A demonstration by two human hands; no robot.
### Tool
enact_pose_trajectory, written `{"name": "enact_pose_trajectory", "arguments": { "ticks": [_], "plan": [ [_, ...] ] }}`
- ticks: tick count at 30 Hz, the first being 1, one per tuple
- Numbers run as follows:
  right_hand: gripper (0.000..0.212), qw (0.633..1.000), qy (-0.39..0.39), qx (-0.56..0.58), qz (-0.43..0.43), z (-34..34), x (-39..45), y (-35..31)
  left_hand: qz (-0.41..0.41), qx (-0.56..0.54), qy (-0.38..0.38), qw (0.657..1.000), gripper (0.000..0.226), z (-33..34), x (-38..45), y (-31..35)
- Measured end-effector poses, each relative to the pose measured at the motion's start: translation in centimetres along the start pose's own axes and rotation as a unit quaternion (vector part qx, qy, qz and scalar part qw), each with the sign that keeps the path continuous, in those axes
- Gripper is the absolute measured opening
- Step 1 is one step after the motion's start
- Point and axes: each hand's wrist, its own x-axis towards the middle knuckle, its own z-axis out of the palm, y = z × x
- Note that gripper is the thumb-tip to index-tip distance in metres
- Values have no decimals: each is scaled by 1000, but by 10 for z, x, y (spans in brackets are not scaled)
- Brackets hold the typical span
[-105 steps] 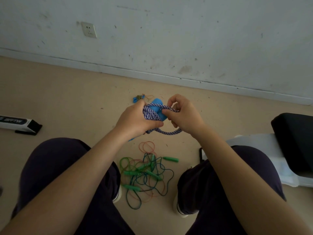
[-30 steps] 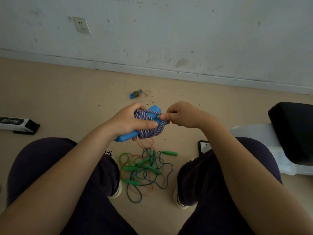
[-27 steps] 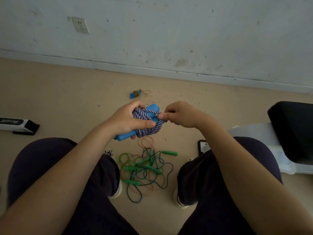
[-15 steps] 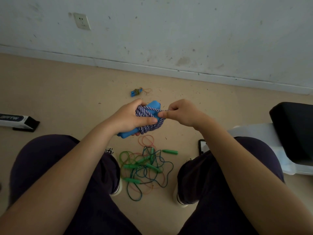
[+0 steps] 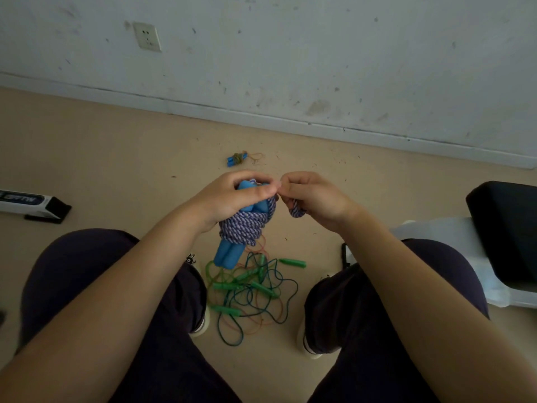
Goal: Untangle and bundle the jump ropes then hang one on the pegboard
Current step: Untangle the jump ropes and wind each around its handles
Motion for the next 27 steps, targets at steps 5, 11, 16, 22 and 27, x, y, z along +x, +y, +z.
{"name": "enact_pose_trajectory", "arguments": {
  "ticks": [5,11,16,22,27],
  "plan": [
    [35,997,51,54,-31,5,-1,-1,-7,-63,-34,997,22,-3,0,5],
    [39,987,148,20,-59,-3,4,-2,-27,-96,-26,995,19,-9,1,3],
    [24,985,159,0,-60,-7,3,-3,-43,-95,24,994,27,-6,2,-3],
    [6,987,160,-10,-18,9,11,5,-39,-177,172,968,30,0,10,-3],
    [67,992,40,78,87,31,11,15,-24,-267,255,929,33,3,17,2]
  ]
}}
